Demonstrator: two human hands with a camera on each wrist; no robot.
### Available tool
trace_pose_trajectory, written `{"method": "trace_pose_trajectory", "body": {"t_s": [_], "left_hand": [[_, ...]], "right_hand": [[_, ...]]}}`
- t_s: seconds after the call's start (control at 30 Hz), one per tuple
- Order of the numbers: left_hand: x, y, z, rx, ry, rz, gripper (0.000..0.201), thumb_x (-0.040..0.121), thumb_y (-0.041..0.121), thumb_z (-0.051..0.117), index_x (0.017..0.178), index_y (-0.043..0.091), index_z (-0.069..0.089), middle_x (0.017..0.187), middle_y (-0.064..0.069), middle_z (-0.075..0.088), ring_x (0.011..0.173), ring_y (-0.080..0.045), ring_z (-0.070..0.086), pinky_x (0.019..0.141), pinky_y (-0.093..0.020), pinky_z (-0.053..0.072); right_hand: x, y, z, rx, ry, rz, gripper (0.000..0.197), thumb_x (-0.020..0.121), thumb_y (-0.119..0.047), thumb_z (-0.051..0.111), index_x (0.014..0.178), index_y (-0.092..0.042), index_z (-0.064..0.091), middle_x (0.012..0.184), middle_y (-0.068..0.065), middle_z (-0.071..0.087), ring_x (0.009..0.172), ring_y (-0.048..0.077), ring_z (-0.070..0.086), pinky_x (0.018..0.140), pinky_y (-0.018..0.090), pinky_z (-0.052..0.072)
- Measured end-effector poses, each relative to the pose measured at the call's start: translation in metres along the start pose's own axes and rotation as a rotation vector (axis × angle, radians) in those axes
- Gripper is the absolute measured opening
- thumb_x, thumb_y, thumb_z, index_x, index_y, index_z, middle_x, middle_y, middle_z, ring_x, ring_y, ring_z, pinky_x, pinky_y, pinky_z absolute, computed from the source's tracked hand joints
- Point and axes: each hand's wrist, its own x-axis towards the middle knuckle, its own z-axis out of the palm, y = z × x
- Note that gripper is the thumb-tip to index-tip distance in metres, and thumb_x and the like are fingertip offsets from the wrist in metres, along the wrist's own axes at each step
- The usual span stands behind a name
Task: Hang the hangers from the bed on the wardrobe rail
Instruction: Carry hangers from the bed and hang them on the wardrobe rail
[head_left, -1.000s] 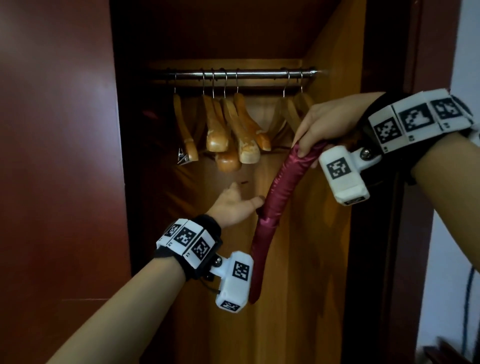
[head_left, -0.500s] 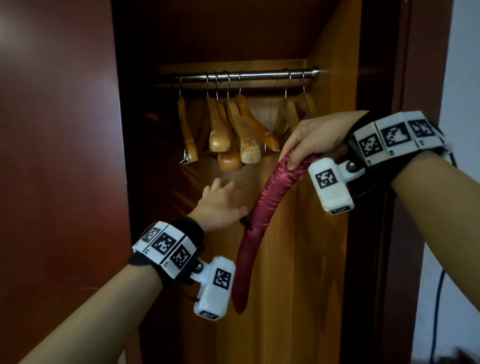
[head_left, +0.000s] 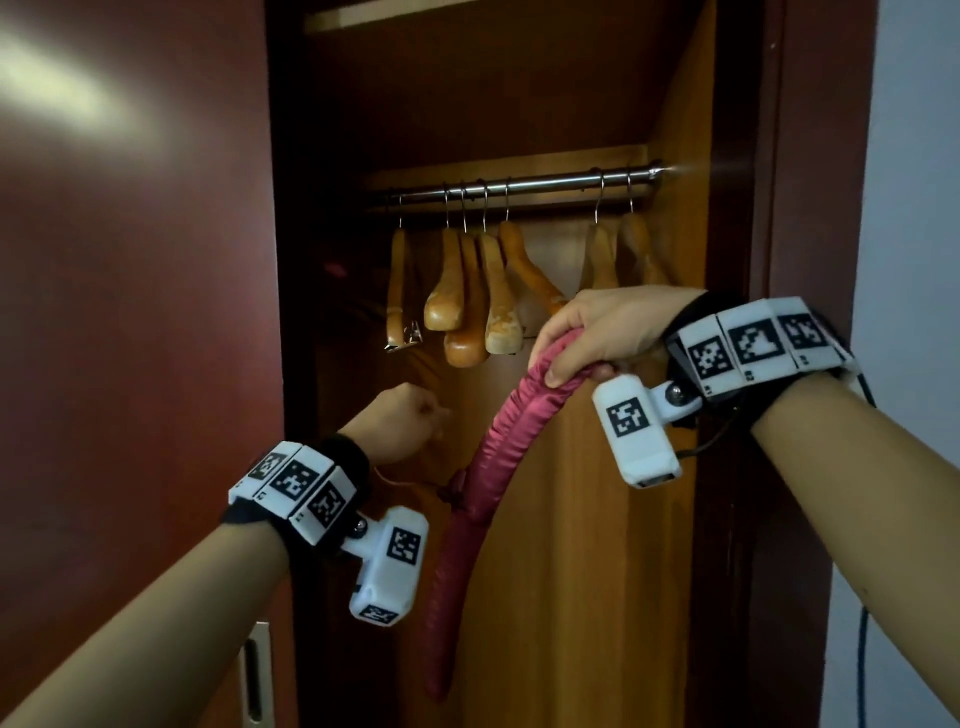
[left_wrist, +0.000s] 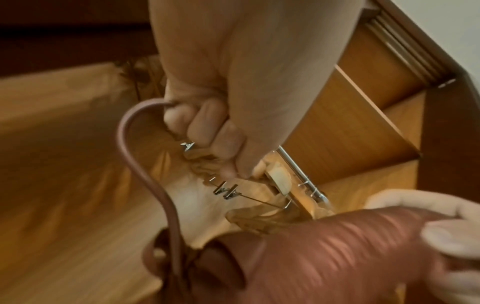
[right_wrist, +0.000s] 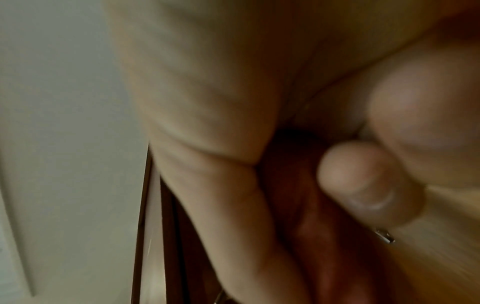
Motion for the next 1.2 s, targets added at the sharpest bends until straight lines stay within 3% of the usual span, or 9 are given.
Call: {"method": "trace_pose_trajectory", "body": {"t_s": [0.1, 0.23, 0.37, 0.47, 0.6, 0.87, 1.0, 1.13, 1.2], "left_hand": [[-0.010, 0.006, -0.002, 0.006, 0.012, -0.078, 0.030, 0.096, 0.028, 0.054, 0.070, 0.015, 0.059, 0.057, 0.006, 0.050, 0.046, -0.003, 0.044, 0.044, -0.016, 0.033], [-0.021, 0.017, -0.009, -0.072, -0.042, -0.191, 0.026, 0.097, 0.025, 0.051, 0.074, 0.013, 0.055, 0.054, 0.002, 0.045, 0.034, -0.006, 0.037, 0.034, -0.016, 0.030], [-0.031, 0.028, -0.012, -0.179, -0.071, -0.260, 0.017, 0.095, 0.018, 0.051, 0.078, 0.014, 0.050, 0.060, -0.001, 0.042, 0.045, -0.012, 0.034, 0.039, -0.019, 0.026], [-0.040, 0.039, -0.013, -0.240, -0.080, -0.283, 0.015, 0.092, 0.013, 0.051, 0.077, 0.014, 0.051, 0.061, -0.003, 0.042, 0.048, -0.013, 0.034, 0.040, -0.020, 0.025], [-0.044, 0.051, -0.014, -0.372, -0.147, -0.295, 0.016, 0.095, 0.010, 0.048, 0.080, 0.013, 0.049, 0.049, 0.003, 0.047, 0.036, -0.006, 0.038, 0.035, -0.017, 0.025], [-0.051, 0.058, -0.015, -0.661, -0.270, -0.359, 0.020, 0.098, 0.008, 0.047, 0.079, 0.013, 0.047, 0.054, 0.003, 0.036, 0.038, -0.004, 0.025, 0.034, -0.013, 0.018], [-0.058, 0.055, -0.018, -0.745, -0.269, -0.395, 0.007, 0.098, 0.008, 0.046, 0.093, 0.013, 0.046, 0.053, 0.004, 0.036, 0.039, -0.004, 0.026, 0.035, -0.013, 0.019], [-0.059, 0.055, -0.020, -0.787, -0.137, -0.396, 0.018, 0.097, 0.002, 0.045, 0.082, 0.014, 0.044, 0.058, 0.001, 0.032, 0.038, -0.005, 0.024, 0.034, -0.013, 0.018], [-0.058, 0.056, -0.021, -0.836, -0.066, -0.387, 0.023, 0.096, -0.001, 0.043, 0.077, 0.012, 0.043, 0.060, -0.001, 0.032, 0.037, -0.005, 0.025, 0.033, -0.013, 0.017]], "right_hand": [[0.003, 0.008, 0.004, 0.025, 0.143, 0.023, 0.027, 0.083, -0.014, 0.071, 0.108, -0.010, 0.063, 0.052, -0.002, 0.059, 0.040, 0.007, 0.049, 0.038, 0.018, 0.041], [0.005, 0.016, 0.025, -0.017, 0.295, 0.073, 0.065, 0.078, -0.020, 0.076, 0.132, -0.019, 0.040, 0.095, 0.004, 0.049, 0.059, 0.014, 0.054, 0.046, 0.025, 0.050], [-0.001, 0.015, 0.046, -0.072, 0.550, 0.031, 0.040, 0.079, -0.030, 0.073, 0.106, -0.014, 0.047, 0.107, 0.005, 0.044, 0.091, 0.019, 0.054, 0.068, 0.029, 0.047], [-0.003, 0.015, 0.069, -0.031, 0.300, 0.010, 0.035, 0.086, -0.044, 0.065, 0.075, -0.015, 0.049, 0.071, 0.002, 0.058, 0.053, 0.010, 0.057, 0.050, 0.021, 0.041], [-0.002, 0.021, 0.110, 0.157, -0.168, 0.018, 0.052, 0.078, -0.061, 0.063, 0.101, -0.015, 0.055, 0.097, 0.011, 0.064, 0.068, 0.021, 0.064, 0.058, 0.029, 0.053], [0.005, 0.017, 0.174, 0.385, -0.098, -0.040, 0.030, 0.083, -0.051, 0.066, 0.093, -0.027, 0.050, 0.108, 0.003, 0.057, 0.087, 0.021, 0.064, 0.069, 0.028, 0.054], [0.009, 0.018, 0.205, 0.696, 0.000, 0.013, 0.059, 0.076, -0.042, 0.075, 0.120, -0.020, 0.042, 0.108, -0.003, 0.059, 0.092, 0.013, 0.063, 0.080, 0.031, 0.053], [0.009, 0.002, 0.218, 0.925, -0.064, 0.053, 0.060, 0.082, -0.026, 0.073, 0.125, -0.033, 0.032, 0.091, -0.010, 0.053, 0.088, 0.009, 0.058, 0.099, 0.039, 0.047], [0.009, -0.004, 0.221, 0.975, -0.092, 0.057, 0.073, 0.084, -0.020, 0.071, 0.141, -0.022, 0.027, 0.091, -0.010, 0.053, 0.094, 0.014, 0.058, 0.100, 0.040, 0.045]]}}
